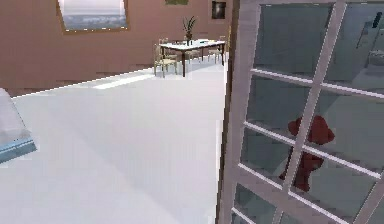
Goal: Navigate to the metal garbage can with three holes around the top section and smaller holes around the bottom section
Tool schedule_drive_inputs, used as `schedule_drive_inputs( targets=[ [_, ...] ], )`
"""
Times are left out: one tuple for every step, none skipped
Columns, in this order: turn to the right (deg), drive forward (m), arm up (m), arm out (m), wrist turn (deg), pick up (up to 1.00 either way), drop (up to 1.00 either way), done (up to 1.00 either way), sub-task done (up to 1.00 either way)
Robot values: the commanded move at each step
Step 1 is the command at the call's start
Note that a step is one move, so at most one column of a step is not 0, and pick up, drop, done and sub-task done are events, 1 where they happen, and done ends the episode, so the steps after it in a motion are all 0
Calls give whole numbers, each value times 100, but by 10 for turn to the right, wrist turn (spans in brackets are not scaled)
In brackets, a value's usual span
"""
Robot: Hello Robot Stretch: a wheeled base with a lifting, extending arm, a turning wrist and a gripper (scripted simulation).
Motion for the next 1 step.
schedule_drive_inputs(
  targets=[
    [0,20,0,0,0,0,0,0,0]
  ],
)
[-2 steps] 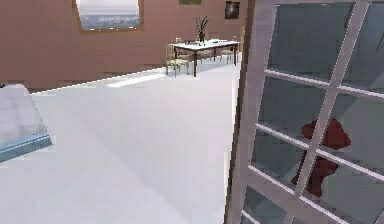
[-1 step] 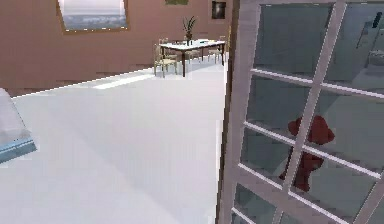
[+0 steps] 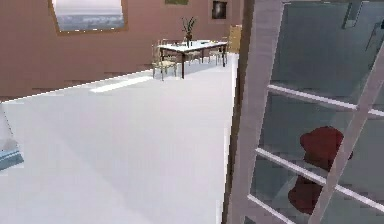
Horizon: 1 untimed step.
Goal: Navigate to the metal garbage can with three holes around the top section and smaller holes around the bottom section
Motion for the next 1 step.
schedule_drive_inputs(
  targets=[
    [-180,0,0,0,0,0,0,0,0]
  ],
)
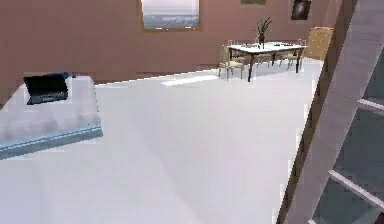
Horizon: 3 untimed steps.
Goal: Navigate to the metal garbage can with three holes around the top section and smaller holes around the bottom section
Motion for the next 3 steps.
schedule_drive_inputs(
  targets=[
    [0,65,0,0,0,0,0,0,0],
    [450,0,0,0,0,0,0,0,0],
    [0,100,0,0,0,0,0,0,0]
  ],
)
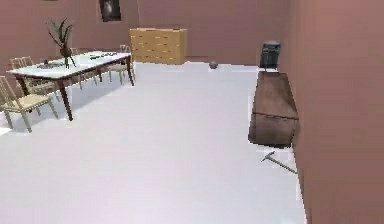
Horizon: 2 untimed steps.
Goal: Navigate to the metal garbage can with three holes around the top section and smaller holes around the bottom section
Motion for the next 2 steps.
schedule_drive_inputs(
  targets=[
    [0,100,0,0,0,0,0,0,0],
    [30,0,0,0,0,0,0,0,0]
  ],
)
